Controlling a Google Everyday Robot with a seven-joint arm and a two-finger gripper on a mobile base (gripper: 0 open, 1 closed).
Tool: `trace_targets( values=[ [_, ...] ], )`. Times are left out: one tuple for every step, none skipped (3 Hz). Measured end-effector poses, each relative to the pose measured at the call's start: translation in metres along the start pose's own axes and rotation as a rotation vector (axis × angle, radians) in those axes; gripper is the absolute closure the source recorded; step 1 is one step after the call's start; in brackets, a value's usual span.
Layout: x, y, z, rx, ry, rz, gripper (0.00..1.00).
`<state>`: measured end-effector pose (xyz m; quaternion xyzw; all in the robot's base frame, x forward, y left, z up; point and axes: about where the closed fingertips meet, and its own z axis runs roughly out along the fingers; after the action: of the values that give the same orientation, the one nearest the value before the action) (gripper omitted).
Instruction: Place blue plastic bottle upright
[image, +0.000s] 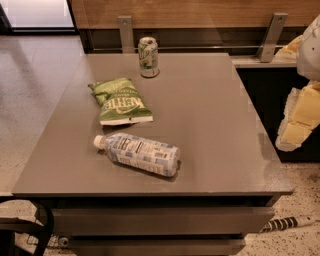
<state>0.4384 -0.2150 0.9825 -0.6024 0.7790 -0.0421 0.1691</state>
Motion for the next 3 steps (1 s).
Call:
trace_targets(
  values=[
    [0.000,0.000,0.000,0.000,0.000,0.000,0.00],
    [-0.019,-0.006,0.002,-0.003,-0.030,-0.010,0.00],
    [-0.056,-0.004,0.028,-0.054,-0.071,0.041,0.00]
  ],
)
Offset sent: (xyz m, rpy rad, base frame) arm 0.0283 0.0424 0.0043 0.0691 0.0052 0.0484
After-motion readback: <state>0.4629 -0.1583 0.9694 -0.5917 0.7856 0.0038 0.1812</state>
